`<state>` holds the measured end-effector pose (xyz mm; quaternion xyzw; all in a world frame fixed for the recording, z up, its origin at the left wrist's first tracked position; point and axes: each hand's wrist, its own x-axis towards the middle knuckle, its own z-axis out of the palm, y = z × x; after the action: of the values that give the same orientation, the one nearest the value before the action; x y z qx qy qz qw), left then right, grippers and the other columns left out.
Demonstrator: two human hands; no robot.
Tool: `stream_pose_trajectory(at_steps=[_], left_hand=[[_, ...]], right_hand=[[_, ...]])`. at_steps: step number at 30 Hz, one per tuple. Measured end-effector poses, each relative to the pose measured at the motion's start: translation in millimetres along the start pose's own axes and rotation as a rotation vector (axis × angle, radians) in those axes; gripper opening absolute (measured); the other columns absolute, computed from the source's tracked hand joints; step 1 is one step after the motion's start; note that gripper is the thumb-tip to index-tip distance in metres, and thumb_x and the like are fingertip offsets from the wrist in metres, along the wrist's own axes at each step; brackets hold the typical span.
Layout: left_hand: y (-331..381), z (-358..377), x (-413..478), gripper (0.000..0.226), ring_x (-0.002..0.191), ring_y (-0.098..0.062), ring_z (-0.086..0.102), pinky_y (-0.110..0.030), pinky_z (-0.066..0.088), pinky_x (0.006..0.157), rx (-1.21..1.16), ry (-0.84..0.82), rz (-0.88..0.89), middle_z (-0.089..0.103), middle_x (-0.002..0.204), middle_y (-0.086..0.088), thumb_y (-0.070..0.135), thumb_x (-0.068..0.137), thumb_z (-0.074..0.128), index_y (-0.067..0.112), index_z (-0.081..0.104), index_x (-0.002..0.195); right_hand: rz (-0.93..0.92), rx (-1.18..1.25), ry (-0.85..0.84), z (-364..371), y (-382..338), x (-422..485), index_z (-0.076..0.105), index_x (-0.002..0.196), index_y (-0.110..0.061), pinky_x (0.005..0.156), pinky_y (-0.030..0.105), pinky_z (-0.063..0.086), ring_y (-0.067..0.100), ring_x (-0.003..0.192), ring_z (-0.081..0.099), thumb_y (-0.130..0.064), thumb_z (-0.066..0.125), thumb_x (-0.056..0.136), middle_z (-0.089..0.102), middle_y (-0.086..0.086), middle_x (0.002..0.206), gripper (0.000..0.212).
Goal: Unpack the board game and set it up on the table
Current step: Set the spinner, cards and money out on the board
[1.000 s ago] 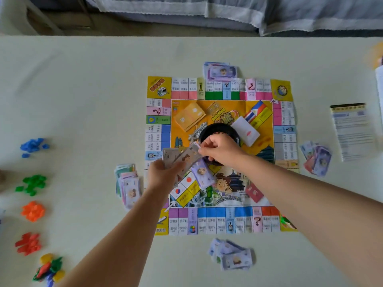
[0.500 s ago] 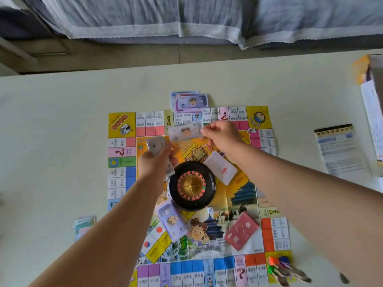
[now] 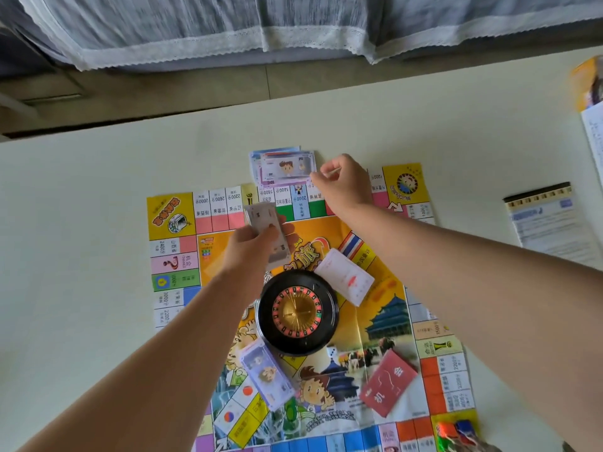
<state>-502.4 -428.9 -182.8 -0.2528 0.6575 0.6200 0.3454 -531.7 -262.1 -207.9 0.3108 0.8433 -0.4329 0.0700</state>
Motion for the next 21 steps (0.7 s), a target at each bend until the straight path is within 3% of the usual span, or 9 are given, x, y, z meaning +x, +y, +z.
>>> stream_pose_trajectory(at_steps=[4, 6, 9, 13, 17, 21], left_hand=[[-5.5, 19.6, -9.2, 0.02, 0.091, -0.027, 0.07, -0.042, 0.056, 0.083, 0.053, -0.023, -0.005, 0.073, 0.097, -0.011, 0.004, 0.092, 0.056, 0.007, 0.065, 0.109], [-10.5, 34.2, -16.3, 0.013, 0.092, -0.03, 0.07, -0.048, 0.053, 0.089, 0.107, -0.031, -0.007, 0.074, 0.095, -0.013, 0.008, 0.089, 0.063, 0.009, 0.068, 0.102], [-20.7, 56.2, -30.0, 0.009, 0.085, -0.027, 0.072, -0.048, 0.053, 0.088, 0.175, -0.04, -0.026, 0.075, 0.087, -0.01, 0.012, 0.088, 0.067, 0.01, 0.069, 0.096], [-36.7, 92.9, -51.9, 0.009, 0.067, -0.018, 0.071, -0.031, 0.056, 0.064, 0.165, -0.079, -0.075, 0.074, 0.076, -0.004, 0.016, 0.093, 0.061, 0.011, 0.068, 0.09], [-54.2, 132.8, -68.7, 0.01, 0.082, -0.03, 0.067, -0.042, 0.052, 0.08, 0.175, -0.105, -0.138, 0.072, 0.087, -0.012, 0.02, 0.093, 0.06, 0.013, 0.066, 0.088], [-71.8, 167.4, -82.3, 0.017, 0.077, -0.021, 0.067, -0.031, 0.052, 0.065, 0.226, -0.101, -0.155, 0.073, 0.089, -0.006, 0.026, 0.097, 0.053, 0.019, 0.066, 0.089]], right_hand=[[-0.079, 0.217, -0.364, -12.8, 16.4, -31.6, 0.062, 0.098, -0.013, 0.074, 0.026, 0.049, 0.014, 0.084, 0.06, -0.037, 0.068, 0.085, 0.062, -0.001, 0.09, 0.028], [-0.073, 0.249, -0.43, -24.7, 29.8, -47.1, 0.063, 0.092, -0.008, 0.07, 0.026, 0.047, 0.015, 0.075, 0.057, -0.033, 0.071, 0.083, 0.06, 0.001, 0.081, 0.027], [-0.033, 0.285, -0.358, -41.8, 51.2, -64.5, 0.063, 0.076, -0.007, 0.059, 0.021, 0.043, 0.01, 0.06, 0.05, -0.024, 0.074, 0.083, 0.055, -0.001, 0.065, 0.022], [-0.002, 0.246, -0.296, -71.7, 86.7, -81.6, 0.063, 0.074, 0.006, 0.052, 0.013, 0.036, 0.006, 0.052, 0.042, -0.024, 0.073, 0.083, 0.049, 0.001, 0.058, 0.032], [0.061, 0.203, -0.243, -109.4, 126.6, -94.5, 0.067, 0.08, -0.003, 0.05, 0.013, 0.037, 0.005, 0.051, 0.045, -0.025, 0.071, 0.085, 0.054, -0.002, 0.059, 0.023], [0.132, 0.1, -0.176, -151.3, 175.2, -101.8, 0.068, 0.084, -0.004, 0.062, 0.029, 0.044, 0.017, 0.065, 0.055, -0.024, 0.068, 0.087, 0.067, 0.012, 0.076, 0.02]])
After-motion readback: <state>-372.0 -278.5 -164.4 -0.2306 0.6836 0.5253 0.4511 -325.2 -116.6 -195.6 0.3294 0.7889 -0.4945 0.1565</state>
